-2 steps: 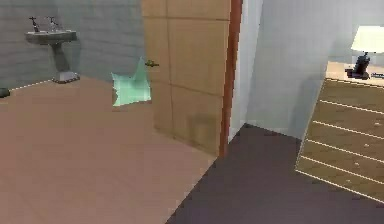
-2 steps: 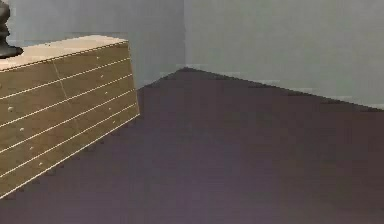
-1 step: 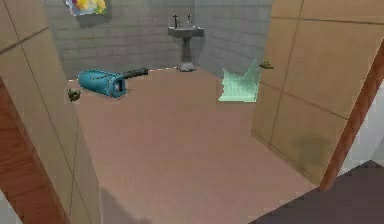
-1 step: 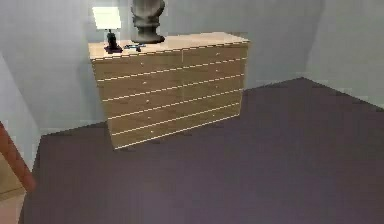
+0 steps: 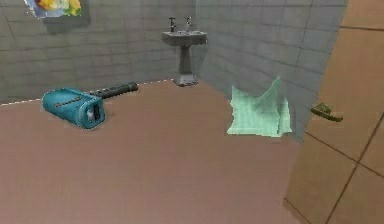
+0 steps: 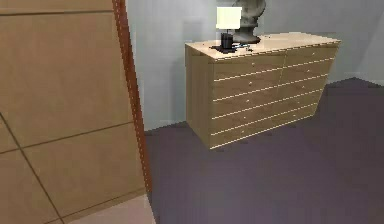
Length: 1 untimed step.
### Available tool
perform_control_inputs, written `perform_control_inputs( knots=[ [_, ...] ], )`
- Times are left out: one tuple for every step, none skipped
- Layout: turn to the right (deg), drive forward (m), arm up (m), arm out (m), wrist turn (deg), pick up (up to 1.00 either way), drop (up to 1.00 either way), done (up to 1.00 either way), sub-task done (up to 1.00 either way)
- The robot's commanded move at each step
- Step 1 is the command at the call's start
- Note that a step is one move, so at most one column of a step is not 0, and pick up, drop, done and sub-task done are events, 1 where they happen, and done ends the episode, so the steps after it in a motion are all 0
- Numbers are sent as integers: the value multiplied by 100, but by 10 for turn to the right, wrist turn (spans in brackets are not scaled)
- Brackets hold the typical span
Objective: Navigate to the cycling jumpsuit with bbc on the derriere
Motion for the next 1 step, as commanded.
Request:
perform_control_inputs(
  knots=[
    [-60, 0, 0, 0, 0, 0, 0, 0, 0]
  ],
)
